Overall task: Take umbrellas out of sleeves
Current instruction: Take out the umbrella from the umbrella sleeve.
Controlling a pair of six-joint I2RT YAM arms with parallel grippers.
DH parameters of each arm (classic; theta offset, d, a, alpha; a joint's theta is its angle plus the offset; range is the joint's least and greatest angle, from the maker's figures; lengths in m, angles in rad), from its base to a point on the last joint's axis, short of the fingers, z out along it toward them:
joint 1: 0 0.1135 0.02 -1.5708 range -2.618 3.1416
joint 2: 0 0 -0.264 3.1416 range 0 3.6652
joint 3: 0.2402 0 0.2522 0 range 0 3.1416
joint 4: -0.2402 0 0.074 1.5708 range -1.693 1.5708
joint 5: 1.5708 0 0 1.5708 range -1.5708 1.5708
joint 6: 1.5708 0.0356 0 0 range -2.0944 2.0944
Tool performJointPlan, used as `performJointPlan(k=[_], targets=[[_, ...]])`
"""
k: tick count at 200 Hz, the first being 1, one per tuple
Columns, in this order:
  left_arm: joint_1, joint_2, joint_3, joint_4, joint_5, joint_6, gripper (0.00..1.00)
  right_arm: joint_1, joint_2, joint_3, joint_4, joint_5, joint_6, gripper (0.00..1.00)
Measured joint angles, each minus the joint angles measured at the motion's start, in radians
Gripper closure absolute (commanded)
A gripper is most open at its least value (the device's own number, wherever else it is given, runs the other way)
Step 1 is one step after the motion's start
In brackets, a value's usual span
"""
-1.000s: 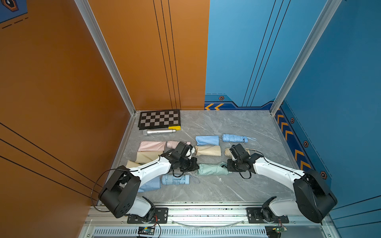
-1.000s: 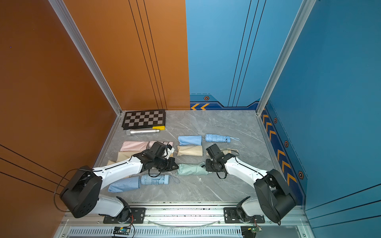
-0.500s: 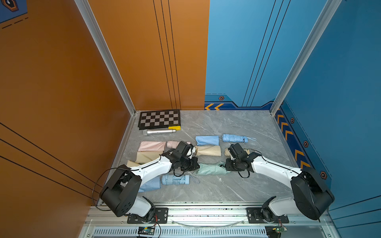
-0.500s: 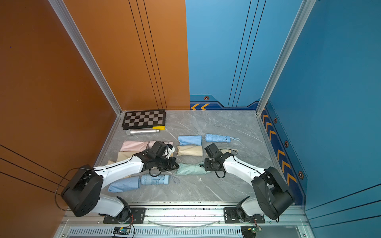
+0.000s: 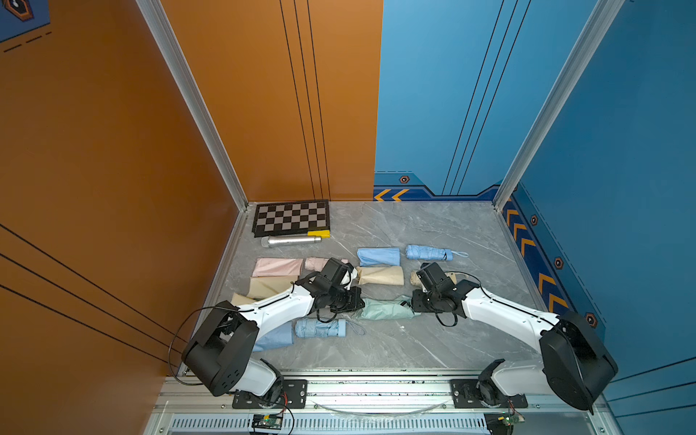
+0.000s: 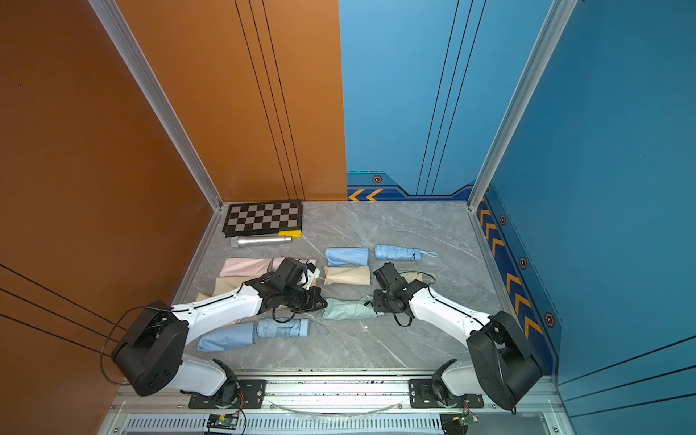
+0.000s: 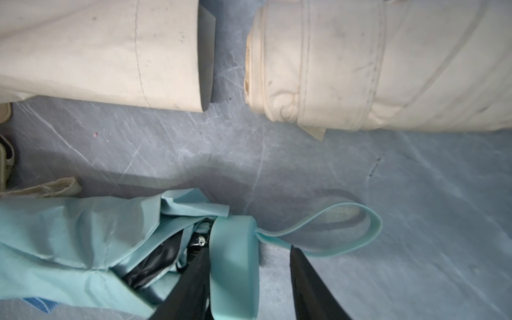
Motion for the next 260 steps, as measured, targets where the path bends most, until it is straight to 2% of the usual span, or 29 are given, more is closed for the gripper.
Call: performJointPlan(k=[75, 260], targets=[[0.0, 0.0, 0.0, 0.0, -0.008, 0.0, 0.99, 0.026, 0.075, 0.028, 0.005, 0.034, 0.0, 0.51], [-0.002, 0.0, 0.0, 0.003, -0.019, 0.0, 0.99, 0.044, 0.082, 0.028, 0.006, 0.128, -0.001, 0.55]])
